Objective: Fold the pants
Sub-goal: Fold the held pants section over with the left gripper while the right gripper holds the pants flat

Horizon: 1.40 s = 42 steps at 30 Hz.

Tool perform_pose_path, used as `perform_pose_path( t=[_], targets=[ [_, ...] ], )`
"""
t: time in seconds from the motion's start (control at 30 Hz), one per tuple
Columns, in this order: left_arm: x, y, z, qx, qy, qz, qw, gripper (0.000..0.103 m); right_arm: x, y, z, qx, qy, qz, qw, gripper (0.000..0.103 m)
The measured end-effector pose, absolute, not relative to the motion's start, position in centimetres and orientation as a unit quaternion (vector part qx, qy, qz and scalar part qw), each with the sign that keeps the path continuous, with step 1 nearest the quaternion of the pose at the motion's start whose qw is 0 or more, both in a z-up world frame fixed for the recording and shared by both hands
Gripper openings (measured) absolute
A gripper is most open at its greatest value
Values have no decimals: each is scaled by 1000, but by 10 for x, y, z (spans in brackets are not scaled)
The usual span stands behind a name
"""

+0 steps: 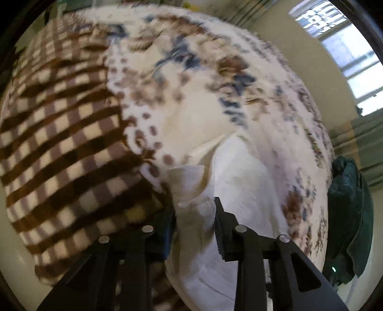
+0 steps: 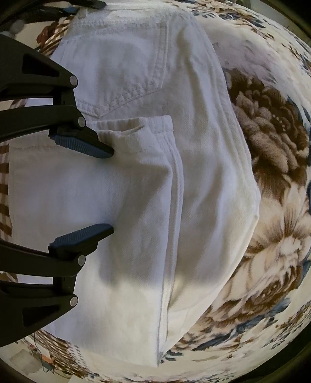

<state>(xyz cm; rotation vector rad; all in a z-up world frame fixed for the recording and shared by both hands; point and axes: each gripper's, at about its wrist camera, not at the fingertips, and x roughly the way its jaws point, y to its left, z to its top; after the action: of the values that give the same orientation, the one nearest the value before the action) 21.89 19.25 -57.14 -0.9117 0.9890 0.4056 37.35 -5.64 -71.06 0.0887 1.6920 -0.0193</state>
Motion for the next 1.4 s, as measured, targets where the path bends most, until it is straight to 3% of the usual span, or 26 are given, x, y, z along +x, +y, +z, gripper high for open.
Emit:
perform_pose_path(
  t=[0.1,0.13,0.17,0.23,0.27,0.3,0.37,0.53,0.83,1.4],
  targets=[
    [231,213,-600,-460,457,167,742,38,372,-66,-711,47,748,-7,662,62],
    [235,217,-604,-466,456,161,741,43,370,-71,-710,52,749,-12,661,68],
    [241,219,-607,-464,458,161,741,42,369,-76,-711,54,751,-21,658,80],
    [249,218,-601,-452,455,166,749,38,364,-83,-712,53,755,-34,653,87],
    [252,215,-593,-437,452,169,759,23,362,-88,-713,52,754,-37,654,87],
    [255,209,-583,-419,449,166,772,17,360,-89,-712,45,752,-39,657,87],
    [258,195,-561,-381,446,162,794,14,357,-91,-707,23,742,-41,668,87],
    [254,158,-505,-327,435,136,828,13,345,-101,-690,-8,723,-45,690,87],
    [257,64,-440,-223,469,37,854,11,318,-167,-669,62,715,-73,693,87],
    [269,-180,-468,-60,550,-149,820,10,199,-400,-655,244,678,-200,664,87]
  ],
)
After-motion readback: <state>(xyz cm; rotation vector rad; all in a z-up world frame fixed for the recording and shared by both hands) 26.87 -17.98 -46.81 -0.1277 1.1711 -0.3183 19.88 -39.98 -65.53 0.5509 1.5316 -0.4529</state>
